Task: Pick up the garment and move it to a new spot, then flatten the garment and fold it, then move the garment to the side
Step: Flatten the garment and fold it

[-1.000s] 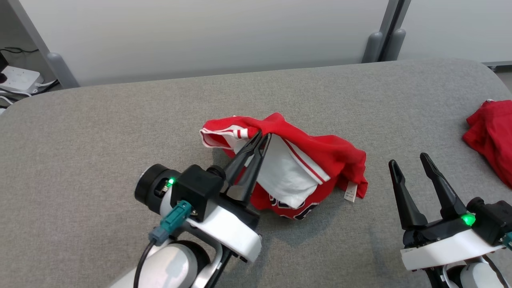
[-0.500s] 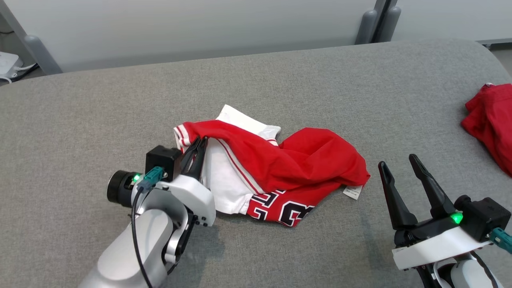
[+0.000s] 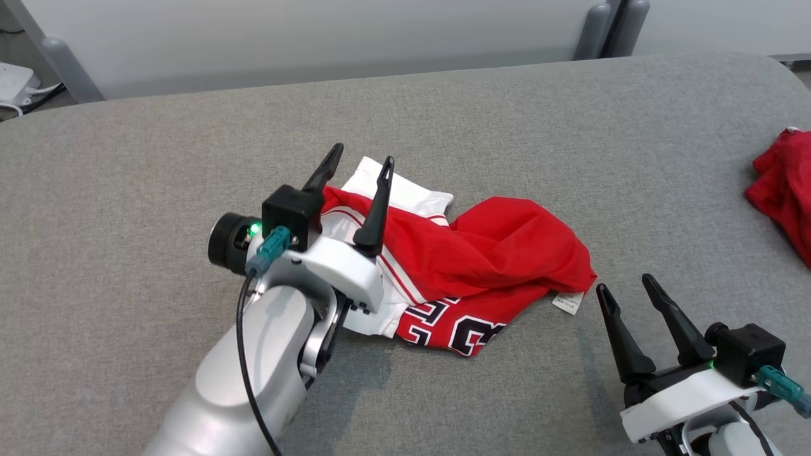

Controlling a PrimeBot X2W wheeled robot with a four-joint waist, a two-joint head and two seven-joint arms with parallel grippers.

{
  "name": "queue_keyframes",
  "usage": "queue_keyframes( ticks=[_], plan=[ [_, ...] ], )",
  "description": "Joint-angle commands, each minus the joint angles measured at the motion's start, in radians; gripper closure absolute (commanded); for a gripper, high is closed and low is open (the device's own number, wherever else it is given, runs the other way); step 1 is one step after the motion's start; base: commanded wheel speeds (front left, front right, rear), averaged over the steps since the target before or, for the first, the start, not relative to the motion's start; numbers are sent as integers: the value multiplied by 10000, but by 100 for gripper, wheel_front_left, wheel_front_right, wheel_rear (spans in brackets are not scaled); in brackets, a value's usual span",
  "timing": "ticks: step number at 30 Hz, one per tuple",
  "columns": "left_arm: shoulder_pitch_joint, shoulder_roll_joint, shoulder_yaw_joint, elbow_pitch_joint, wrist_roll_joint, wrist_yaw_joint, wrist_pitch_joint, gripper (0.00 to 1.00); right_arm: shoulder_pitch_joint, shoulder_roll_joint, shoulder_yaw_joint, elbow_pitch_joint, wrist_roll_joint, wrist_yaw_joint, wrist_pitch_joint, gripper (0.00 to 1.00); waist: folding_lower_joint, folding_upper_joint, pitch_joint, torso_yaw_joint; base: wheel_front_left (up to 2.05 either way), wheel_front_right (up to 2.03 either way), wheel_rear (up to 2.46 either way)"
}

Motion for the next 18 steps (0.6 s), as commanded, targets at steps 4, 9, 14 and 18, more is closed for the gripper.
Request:
queue_keyframes(
  ticks=[4,9,14,18],
  plan=[
    [946,411,557,-881,140,94,-107,0,-144,-48,267,216,125,42,-118,0,0,0,-164,190,0,0,0],
    [2145,840,658,-1543,19,373,-53,0,-179,-2,238,356,181,42,-118,0,0,0,-237,401,0,0,0],
    [3039,1180,696,-1940,-231,618,330,0,-162,-58,257,347,224,42,-118,0,0,0,-303,586,0,0,0],
    [3194,1152,519,-1727,-286,698,749,0,-175,-110,364,325,266,42,-118,0,0,0,-356,618,0,0,0]
  ],
)
